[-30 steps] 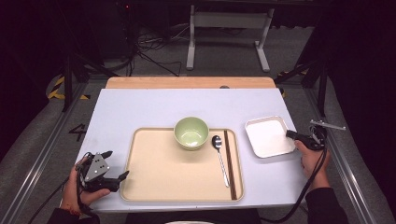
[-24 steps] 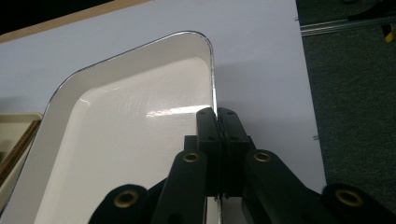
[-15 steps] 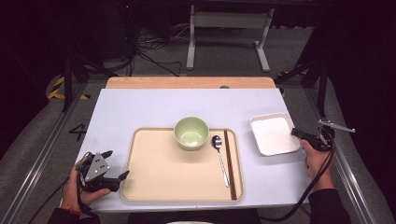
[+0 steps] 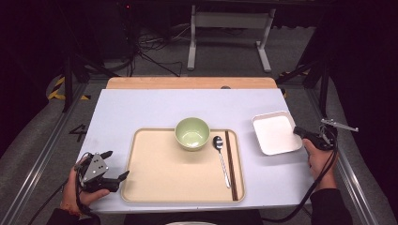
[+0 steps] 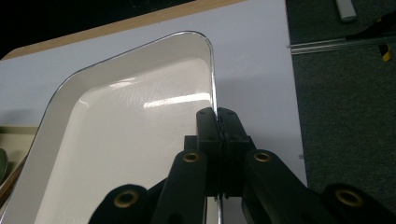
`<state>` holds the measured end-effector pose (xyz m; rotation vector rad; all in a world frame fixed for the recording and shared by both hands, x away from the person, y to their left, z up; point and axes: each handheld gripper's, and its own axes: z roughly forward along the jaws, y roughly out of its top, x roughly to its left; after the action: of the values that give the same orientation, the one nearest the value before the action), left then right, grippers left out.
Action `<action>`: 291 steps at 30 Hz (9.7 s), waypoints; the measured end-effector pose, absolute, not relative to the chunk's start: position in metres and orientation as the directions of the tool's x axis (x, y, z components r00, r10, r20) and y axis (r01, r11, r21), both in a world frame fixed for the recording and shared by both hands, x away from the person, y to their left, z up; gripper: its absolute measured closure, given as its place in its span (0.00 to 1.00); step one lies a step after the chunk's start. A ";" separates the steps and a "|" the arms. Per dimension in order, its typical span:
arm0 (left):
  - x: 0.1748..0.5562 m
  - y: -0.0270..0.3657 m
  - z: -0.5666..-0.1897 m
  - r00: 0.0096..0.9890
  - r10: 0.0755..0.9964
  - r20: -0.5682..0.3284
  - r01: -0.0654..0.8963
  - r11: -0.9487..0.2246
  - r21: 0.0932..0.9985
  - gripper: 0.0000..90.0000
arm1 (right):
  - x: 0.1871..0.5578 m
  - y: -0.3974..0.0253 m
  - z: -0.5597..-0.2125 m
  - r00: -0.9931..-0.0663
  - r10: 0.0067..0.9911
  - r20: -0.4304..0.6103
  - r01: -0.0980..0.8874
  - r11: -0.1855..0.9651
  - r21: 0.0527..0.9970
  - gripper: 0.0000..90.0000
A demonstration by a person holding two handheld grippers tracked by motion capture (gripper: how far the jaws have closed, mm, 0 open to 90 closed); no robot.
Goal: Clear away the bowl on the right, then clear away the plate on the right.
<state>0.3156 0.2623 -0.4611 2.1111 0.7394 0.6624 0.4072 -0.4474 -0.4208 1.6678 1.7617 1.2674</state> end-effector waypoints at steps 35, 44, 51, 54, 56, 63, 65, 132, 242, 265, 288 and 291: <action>0.315 0.260 -0.459 0.699 0.682 0.218 0.263 -0.528 0.808 0.12 | 0.394 -0.442 -0.407 -0.281 0.916 0.288 0.516 -0.109 0.849 1.00; 0.314 0.260 -0.459 0.696 0.685 0.217 0.266 -0.527 0.807 0.12 | 0.391 -0.428 -0.393 -0.349 0.894 0.282 0.484 -0.086 0.871 1.00; 0.314 0.260 -0.460 0.695 0.686 0.218 0.270 -0.529 0.804 0.12 | 0.389 -0.408 -0.383 -0.420 0.870 0.258 0.461 -0.040 0.887 1.00; 0.314 0.260 -0.460 0.694 0.686 0.220 0.269 -0.530 0.804 0.12 | 0.388 -0.400 -0.380 -0.446 0.860 0.248 0.453 -0.022 0.891 1.00; 0.314 0.260 -0.460 0.693 0.687 0.220 0.269 -0.530 0.804 0.12 | 0.387 -0.394 -0.378 -0.463 0.851 0.248 0.453 -0.013 0.892 1.00; 0.314 0.260 -0.460 0.694 0.686 0.218 0.273 -0.531 0.802 0.12 | 0.387 -0.371 -0.374 -0.531 0.812 0.242 0.443 0.023 0.896 1.00; 0.314 0.260 -0.460 0.694 0.686 0.217 0.274 -0.531 0.802 0.12 | 0.386 -0.359 -0.372 -0.560 0.796 0.229 0.437 0.049 0.898 1.00; 0.314 0.262 -0.463 0.699 0.684 0.206 0.286 -0.533 0.797 0.12 | 0.396 -0.116 -0.406 -0.930 0.366 -0.042 0.191 0.577 0.794 0.90; 0.313 0.260 -0.461 0.698 0.683 0.214 0.282 -0.538 0.794 0.13 | 0.318 -0.190 -0.420 -0.912 0.395 -0.114 0.210 0.686 0.697 0.64; 0.313 0.260 -0.462 0.702 0.679 0.213 0.285 -0.542 0.791 0.13 | 0.320 -0.197 -0.408 -0.862 0.470 -0.192 0.215 0.681 0.700 0.44; 0.314 0.259 -0.463 0.706 0.675 0.215 0.285 -0.548 0.786 0.13 | 0.333 -0.219 -0.400 -0.791 0.561 -0.242 0.251 0.660 0.708 0.29; 0.314 0.259 -0.463 0.705 0.675 0.216 0.285 -0.548 0.786 0.13 | 0.336 -0.225 -0.400 -0.782 0.576 -0.238 0.258 0.648 0.717 0.26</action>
<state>0.3136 0.2592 -0.4626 2.1489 0.7285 0.6560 0.3357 -0.2246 -0.3999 0.6532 2.4171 0.9528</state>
